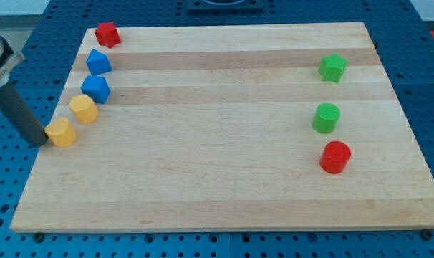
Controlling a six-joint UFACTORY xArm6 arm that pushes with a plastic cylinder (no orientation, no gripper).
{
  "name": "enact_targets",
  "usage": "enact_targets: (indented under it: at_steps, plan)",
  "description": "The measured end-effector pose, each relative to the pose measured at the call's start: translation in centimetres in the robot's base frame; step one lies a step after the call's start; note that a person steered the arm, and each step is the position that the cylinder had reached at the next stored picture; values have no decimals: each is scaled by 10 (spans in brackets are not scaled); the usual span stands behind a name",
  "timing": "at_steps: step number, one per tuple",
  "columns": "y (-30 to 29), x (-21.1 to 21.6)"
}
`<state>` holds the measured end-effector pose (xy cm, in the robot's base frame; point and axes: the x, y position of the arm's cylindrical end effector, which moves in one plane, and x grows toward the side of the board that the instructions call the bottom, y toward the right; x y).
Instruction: Push the green circle to the bottom center
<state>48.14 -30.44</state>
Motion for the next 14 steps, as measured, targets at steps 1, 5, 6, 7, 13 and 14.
enact_targets:
  at_steps: [1,5,6,7,13,14]
  plan:
    - [11,1]
    - [202,47]
    - [247,44]
    - [280,3]
    - [411,-23]
    - [462,-22]
